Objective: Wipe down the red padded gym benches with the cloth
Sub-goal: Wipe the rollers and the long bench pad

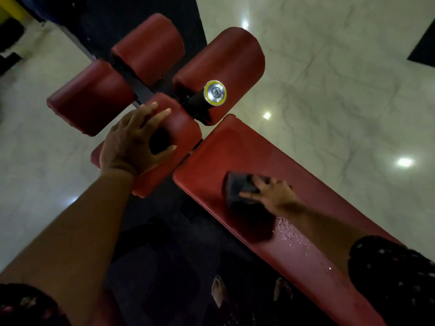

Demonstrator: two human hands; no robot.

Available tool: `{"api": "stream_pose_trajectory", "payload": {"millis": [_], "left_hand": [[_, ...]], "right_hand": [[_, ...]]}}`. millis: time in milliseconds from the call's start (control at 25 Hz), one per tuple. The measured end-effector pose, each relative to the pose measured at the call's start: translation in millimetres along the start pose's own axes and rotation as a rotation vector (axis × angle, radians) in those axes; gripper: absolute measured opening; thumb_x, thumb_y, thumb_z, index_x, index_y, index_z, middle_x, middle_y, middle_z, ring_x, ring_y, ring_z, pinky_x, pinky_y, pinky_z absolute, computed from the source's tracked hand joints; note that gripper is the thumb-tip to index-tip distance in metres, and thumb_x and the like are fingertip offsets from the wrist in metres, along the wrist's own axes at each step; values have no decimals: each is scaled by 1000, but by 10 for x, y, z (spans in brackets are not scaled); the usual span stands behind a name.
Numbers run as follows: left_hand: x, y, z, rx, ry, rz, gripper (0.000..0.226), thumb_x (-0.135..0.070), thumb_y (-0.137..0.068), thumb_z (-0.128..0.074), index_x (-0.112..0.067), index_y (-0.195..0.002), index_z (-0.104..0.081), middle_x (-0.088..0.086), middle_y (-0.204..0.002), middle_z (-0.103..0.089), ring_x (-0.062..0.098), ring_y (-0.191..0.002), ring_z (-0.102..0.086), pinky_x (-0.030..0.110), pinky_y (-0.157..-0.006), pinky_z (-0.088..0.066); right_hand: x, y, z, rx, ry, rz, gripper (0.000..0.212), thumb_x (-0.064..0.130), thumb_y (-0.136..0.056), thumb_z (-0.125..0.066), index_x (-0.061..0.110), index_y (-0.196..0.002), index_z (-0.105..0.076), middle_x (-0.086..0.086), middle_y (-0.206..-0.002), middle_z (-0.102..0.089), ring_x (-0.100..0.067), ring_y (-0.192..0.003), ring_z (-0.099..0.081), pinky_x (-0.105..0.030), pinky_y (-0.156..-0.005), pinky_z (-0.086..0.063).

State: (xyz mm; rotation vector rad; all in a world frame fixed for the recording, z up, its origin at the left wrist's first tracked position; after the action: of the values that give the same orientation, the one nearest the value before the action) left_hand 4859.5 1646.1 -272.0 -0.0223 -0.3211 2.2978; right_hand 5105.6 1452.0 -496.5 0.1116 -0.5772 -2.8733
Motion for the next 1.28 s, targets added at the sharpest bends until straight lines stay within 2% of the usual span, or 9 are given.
{"api": "stream_pose_trajectory", "payload": {"millis": [240,400,600,680,760,880,960,1120,1280], "left_hand": [[-3,7,-4,-2,2,8,79,-65,-76,-49,-27,-145,-44,8,-148,-44,40,-126,-48,60,-93,-48],[-29,-3,5,-33,-13,-3,77,-63,-77,-51,-25,-143,-47,9,-145,-47,40,-123,-50,58,-92,-49],[-58,0,38,-24,-16,19,78,-63,-76,-50,-24,-143,-49,10,-145,-47,40,-124,-49,58,-90,-49],[-63,-9,46,-12,-15,21,79,-64,-75,-49,-24,-143,-48,11,-145,-47,41,-124,-49,58,-90,-48],[-72,-13,49,-20,-10,15,79,-64,-75,-49,-23,-143,-49,12,-144,-48,41,-124,-48,58,-91,-48],[-61,-7,46,-25,4,33,79,-63,-74,-49,-22,-142,-51,13,-143,-48,40,-125,-47,58,-93,-46],[-59,-8,45,-11,2,50,80,-63,-74,-53,-24,-143,-49,11,-145,-46,39,-128,-45,59,-94,-46],[-46,7,15,35,-5,65,80,-42,-75,-82,-25,-145,-47,10,-148,-44,39,-133,-42,60,-97,-44],[-35,-9,21,47,-20,67,78,-49,-78,-75,-27,-147,-44,9,-150,-42,40,-132,-42,61,-95,-44]], "right_hand": [[-870,-120,94,31,-187,-459,75,27,-94,-54,63,-143,-10,-1,-148,-22,-31,-107,-49,-39,-77,-51],[-879,-145,-40,-9,-814,-778,77,20,-89,-55,57,-146,-18,-7,-135,-34,-38,-105,-51,-43,-91,-49],[-457,-161,-63,-67,-1319,-980,84,13,-87,-51,50,-151,-12,-10,-140,-19,-41,-111,-50,-38,-93,-48],[-5,-83,-81,-31,-1335,-940,87,13,-87,-53,52,-150,-7,-10,-142,-15,-38,-104,-52,-38,-85,-53],[548,-2,-57,29,-1230,-850,91,11,-88,-55,53,-150,-1,-11,-148,-12,-30,-97,-53,-30,-63,-54],[1339,151,-55,137,-873,-634,96,16,-87,-56,47,-150,8,-23,-155,-5,-42,-121,-44,-40,-89,-51],[1632,353,-141,170,-778,-487,93,20,-87,-57,49,-150,4,-22,-158,-1,-40,-118,-46,-40,-88,-51],[1372,678,-409,134,-599,-153,83,18,-90,-60,59,-144,-13,-11,-159,-5,-38,-117,-43,-44,-89,-49],[596,681,-428,83,-280,38,80,14,-94,-54,61,-144,-12,-5,-161,-5,-37,-129,-36,-51,-97,-45]]}}
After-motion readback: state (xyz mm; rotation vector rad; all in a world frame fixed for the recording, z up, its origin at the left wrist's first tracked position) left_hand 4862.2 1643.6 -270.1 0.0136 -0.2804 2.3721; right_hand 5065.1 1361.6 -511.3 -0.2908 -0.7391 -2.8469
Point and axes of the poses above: each hand's wrist, its own y-axis away from the middle knuckle, its own z-axis out of the back of the hand, x = y × z, the point moved 3 cm from there along -y, towards the middle knuckle
